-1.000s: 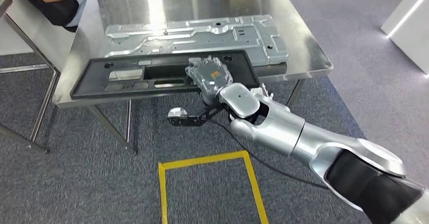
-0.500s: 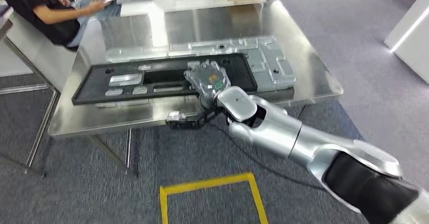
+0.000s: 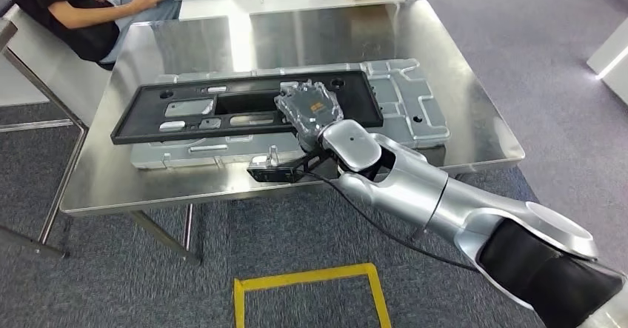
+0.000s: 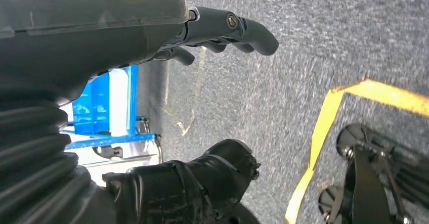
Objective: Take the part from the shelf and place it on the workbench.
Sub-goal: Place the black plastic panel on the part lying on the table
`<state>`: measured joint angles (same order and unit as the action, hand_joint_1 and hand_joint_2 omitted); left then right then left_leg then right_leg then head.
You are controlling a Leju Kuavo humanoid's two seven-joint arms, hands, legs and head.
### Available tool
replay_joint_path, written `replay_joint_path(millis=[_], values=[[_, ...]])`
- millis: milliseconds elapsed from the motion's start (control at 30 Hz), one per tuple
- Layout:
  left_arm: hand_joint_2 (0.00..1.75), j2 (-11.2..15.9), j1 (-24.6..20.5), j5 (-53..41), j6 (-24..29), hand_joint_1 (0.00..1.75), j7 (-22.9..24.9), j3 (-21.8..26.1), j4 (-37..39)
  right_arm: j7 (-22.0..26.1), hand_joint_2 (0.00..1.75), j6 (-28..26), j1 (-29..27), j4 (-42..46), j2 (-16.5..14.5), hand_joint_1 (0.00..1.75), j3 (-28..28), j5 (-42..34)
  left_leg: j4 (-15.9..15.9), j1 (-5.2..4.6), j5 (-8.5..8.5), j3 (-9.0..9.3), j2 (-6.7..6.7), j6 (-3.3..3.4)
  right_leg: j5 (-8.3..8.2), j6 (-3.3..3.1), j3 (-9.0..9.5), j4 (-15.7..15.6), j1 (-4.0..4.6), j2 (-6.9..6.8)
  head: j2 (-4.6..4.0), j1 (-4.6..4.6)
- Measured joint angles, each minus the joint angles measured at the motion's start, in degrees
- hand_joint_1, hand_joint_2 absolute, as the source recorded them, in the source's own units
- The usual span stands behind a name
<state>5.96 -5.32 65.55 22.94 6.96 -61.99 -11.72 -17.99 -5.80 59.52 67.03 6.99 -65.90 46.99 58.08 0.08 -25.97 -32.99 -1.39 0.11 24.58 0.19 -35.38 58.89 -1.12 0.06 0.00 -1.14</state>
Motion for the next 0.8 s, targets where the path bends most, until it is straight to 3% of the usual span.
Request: replay_joint_path(millis=[67,200,267,333,400,467,533,600,700,733,767,800], values=[[1.75,0.1,-0.1,-0.3,-0.1,0.00,0.0,0.0,0.0,0.0,1.75,0.1,0.0,0.0,-0.1,1.75,0.0,0.1,1.9,0.12,-0.77,-0.93,0.37,-0.48,-0.07,-0.62,0.53,-0.3,-0.15,0.01,0.00,0.09],[1.75,0.1,-0.4,-0.7,-0.3,0.00,0.0,0.0,0.0,-0.1,1.75,0.2,-0.4,-0.1,-0.1,1.75,0.0,0.2,14.4,0.46,-5.25,-8.63,1.00,-1.59,0.68,-1.42,1.37,-0.5,0.08,0.00,0.00,0.37],[1.75,0.1,-0.3,-0.7,-0.4,0.00,0.0,0.0,0.0,-0.1,1.75,0.3,-0.7,-0.1,-0.1,1.75,0.0,0.2,14.2,0.48,-3.65,-9.93,1.03,-1.40,1.25,-1.48,1.95,-0.5,0.27,0.09,0.00,0.37],[1.75,0.1,-0.2,-0.8,-0.4,0.00,0.0,0.0,0.0,-0.1,1.75,0.4,-0.8,-0.1,-0.1,1.75,0.0,0.2,7.1,0.36,1.49,-7.65,1.03,-0.57,1.98,-1.42,2.89,-0.5,0.44,0.14,0.00,0.33],[1.75,0.2,-0.2,-0.9,-0.5,0.00,0.0,0.0,0.0,-0.1,1.75,0.5,-0.7,-0.2,-0.1,1.75,0.0,0.3,1.0,-0.11,3.98,-5.37,1.05,0.23,2.51,-1.14,3.50,-0.6,0.53,0.15,-0.01,0.29],[1.75,0.3,-0.3,-1.1,-0.6,0.00,0.0,0.0,0.0,0.0,1.75,0.6,-0.7,-0.2,-0.2,1.75,0.0,0.3,-0.3,-0.58,3.75,-4.80,0.98,0.78,2.84,-0.51,3.61,-0.8,0.51,0.14,-0.01,0.38],[1.75,0.3,-0.4,-1.3,-0.7,0.00,0.0,0.0,0.0,0.2,1.75,0.6,-0.8,-0.3,-0.3,1.75,0.0,0.3,-1.1,-0.37,4.26,-4.09,0.98,1.30,3.34,0.20,3.81,-0.9,0.61,0.13,-0.01,0.43],[1.75,0.4,-0.4,-1.3,-0.8,0.00,0.0,0.0,0.0,0.5,1.75,0.6,-0.5,-0.3,-0.4,1.75,0.0,0.3,-2.0,0.02,4.32,-3.21,1.12,1.68,4.84,0.64,2.81,1.4,0.68,0.11,0.00,0.37],[1.75,0.4,-0.6,-1.3,-0.9,0.00,0.0,0.0,0.0,0.7,1.75,0.6,-0.5,-0.4,-0.5,1.75,0.0,0.3,-2.1,0.06,3.78,-2.65,1.10,2.22,8.73,1.09,-3.65,12.5,0.52,0.11,0.00,0.35],[1.75,0.4,-0.6,-1.3,-1.0,0.00,-0.1,0.0,0.0,0.7,1.75,0.6,-0.7,-0.5,-0.5,1.75,0.0,0.3,-1.9,0.06,3.52,-2.56,1.02,2.27,8.89,1.22,-5.49,15.0,0.48,0.10,0.00,0.34],[1.75,0.4,-0.7,-1.3,-1.0,0.00,-0.1,0.0,0.0,0.7,1.75,0.6,-0.8,-0.6,-0.5,1.75,0.0,0.3,-1.6,0.06,3.20,-2.48,0.89,2.22,7.55,1.29,-5.98,14.6,0.43,0.09,-0.01,0.34],[1.75,0.4,-0.7,-1.3,-1.1,0.00,-0.1,0.0,0.0,0.7,1.75,0.7,-0.8,-0.7,-0.5,1.75,0.0,0.3,-1.2,0.06,2.80,-2.40,0.75,2.10,5.25,1.28,-5.30,11.9,0.36,0.07,-0.01,0.33]])
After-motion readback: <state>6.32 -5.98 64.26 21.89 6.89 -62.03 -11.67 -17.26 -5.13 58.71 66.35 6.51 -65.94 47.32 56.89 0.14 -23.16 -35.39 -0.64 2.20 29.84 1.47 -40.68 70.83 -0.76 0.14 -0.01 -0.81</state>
